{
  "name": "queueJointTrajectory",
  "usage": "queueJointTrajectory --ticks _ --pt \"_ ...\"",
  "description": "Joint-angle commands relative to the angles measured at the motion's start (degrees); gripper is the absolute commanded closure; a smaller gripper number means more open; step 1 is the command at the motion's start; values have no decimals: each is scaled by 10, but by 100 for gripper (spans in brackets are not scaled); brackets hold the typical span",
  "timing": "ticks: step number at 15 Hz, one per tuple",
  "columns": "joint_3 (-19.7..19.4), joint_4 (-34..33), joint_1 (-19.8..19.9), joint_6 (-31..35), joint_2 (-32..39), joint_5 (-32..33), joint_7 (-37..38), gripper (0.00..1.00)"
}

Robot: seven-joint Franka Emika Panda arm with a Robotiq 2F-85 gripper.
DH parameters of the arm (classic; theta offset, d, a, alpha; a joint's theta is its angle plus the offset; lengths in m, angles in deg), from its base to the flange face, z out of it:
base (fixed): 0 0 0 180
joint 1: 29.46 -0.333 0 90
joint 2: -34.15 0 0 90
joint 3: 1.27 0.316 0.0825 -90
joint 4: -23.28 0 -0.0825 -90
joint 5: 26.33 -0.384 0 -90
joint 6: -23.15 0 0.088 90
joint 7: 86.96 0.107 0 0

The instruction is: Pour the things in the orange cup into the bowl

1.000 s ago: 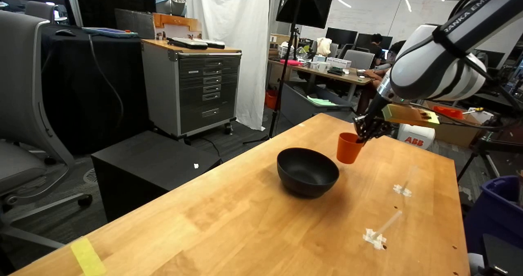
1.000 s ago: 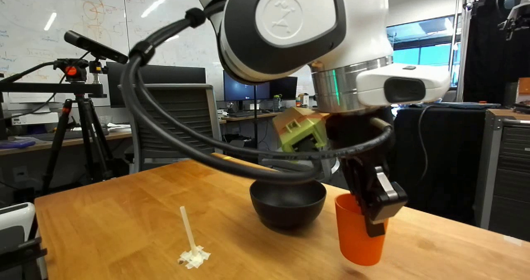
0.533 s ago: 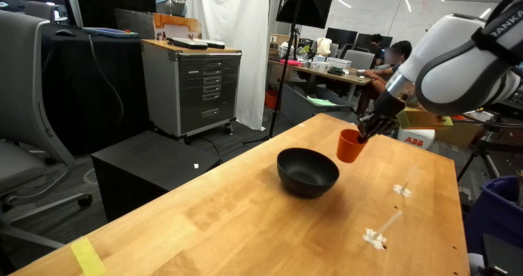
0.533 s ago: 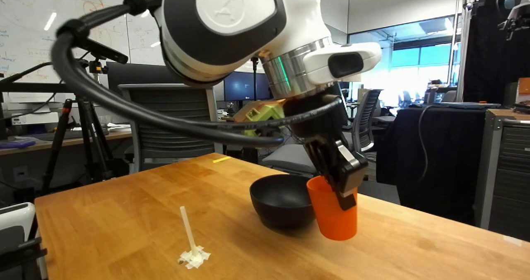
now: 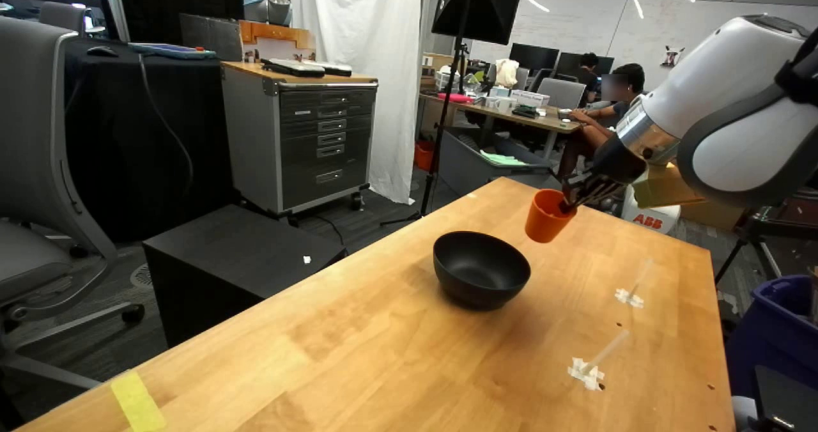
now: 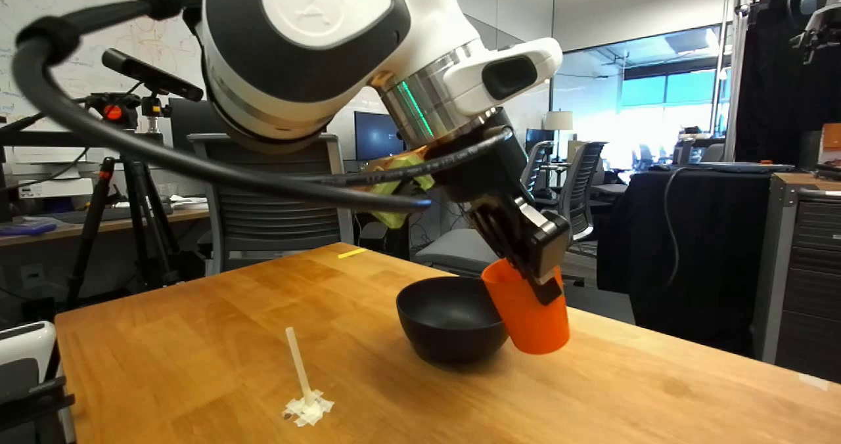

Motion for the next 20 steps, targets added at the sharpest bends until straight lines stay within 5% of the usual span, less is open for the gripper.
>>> queueJointTrajectory --ticks 1,11,20 --pt "-69 10 -88 36 1 -10 19 97" --pt "-121 -32 -219 15 25 -69 94 97" --pt "-153 -51 -268 31 71 -91 131 96"
